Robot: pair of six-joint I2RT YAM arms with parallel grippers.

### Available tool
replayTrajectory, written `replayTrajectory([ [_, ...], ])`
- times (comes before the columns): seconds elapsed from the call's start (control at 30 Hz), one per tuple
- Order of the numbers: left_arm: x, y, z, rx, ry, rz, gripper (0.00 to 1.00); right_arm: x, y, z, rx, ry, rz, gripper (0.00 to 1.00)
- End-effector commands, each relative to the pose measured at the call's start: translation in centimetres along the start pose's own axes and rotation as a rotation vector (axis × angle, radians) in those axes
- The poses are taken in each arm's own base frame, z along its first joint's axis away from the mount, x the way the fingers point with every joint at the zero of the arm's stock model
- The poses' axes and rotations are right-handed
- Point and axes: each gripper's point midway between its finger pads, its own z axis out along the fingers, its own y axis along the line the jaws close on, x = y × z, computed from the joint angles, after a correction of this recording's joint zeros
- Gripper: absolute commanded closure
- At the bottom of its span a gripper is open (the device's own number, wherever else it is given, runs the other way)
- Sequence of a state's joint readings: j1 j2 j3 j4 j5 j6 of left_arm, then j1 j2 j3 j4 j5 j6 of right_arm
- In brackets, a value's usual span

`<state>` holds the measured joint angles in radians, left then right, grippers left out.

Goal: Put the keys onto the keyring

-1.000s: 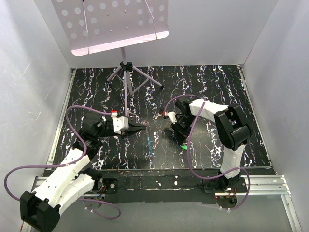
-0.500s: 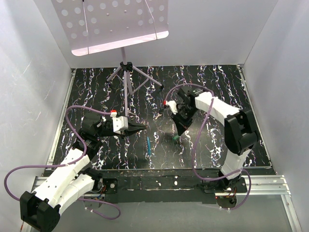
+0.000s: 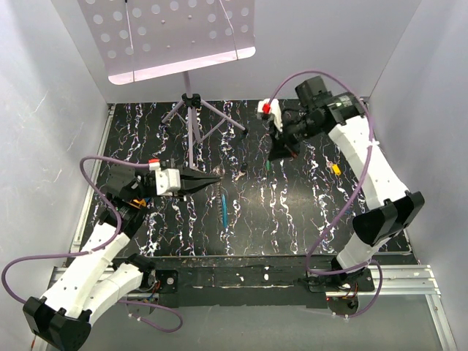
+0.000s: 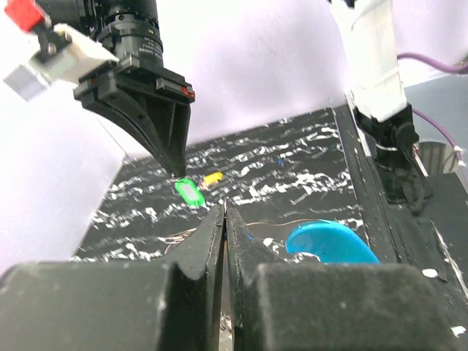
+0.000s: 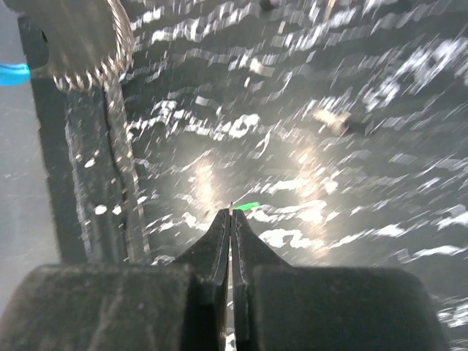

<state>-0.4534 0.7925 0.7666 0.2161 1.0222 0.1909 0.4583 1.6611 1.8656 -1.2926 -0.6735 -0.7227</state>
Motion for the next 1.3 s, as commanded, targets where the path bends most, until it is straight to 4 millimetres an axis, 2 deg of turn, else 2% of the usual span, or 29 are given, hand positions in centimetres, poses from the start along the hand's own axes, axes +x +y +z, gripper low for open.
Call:
replayTrajectory([
  [0.0, -5.2, 1.5, 0.2, -0.020, -0.087, 0.121, 1.00, -4.5, 5.5, -5.0, -0.081, -0.142, -0.157, 0.99],
  [0.17, -7.7, 2.4, 0.2, -0.053, -0.133, 0.185, 1.00, -10.5, 7.5, -9.1, 0.058, -0.418, -0.433, 0.99],
  [0.23, -8.3, 2.6, 0.1, -0.065, -0.149, 0.204, 1.00, -11.3, 8.5, -9.8, 0.079, -0.496, -0.526, 0.99],
  [0.3, -8.8, 2.8, 0.0, -0.089, -0.172, 0.214, 1.00, -11.4, 9.2, -9.7, 0.072, -0.558, -0.530, 0.99],
  [0.37, -9.2, 2.9, -0.2, -0.112, -0.204, 0.218, 1.00, -10.8, 10.5, -9.2, 0.017, -0.600, -0.535, 0.99],
  [0.47, -9.6, 2.6, -0.3, -0.109, -0.219, 0.225, 1.00, -10.4, 12.9, -8.9, -0.086, -0.648, -0.632, 0.99],
  [0.63, -10.5, 1.6, -0.2, -0.050, -0.251, 0.233, 1.00, -11.5, 14.1, -8.7, -0.070, -0.736, -0.756, 0.99],
  [0.77, -9.9, 0.9, -0.1, -0.018, -0.266, 0.206, 1.00, -11.8, 15.5, -7.8, -0.111, -0.759, -0.816, 0.99],
  [1.0, -7.7, 0.6, 0.4, 0.019, -0.270, 0.191, 1.00, -12.1, 15.6, -6.8, -0.123, -0.790, -0.843, 0.99],
  [1.27, -6.5, 1.1, 1.3, 0.065, -0.265, 0.177, 1.00, -12.1, 14.7, -5.6, -0.097, -0.774, -0.769, 0.99],
])
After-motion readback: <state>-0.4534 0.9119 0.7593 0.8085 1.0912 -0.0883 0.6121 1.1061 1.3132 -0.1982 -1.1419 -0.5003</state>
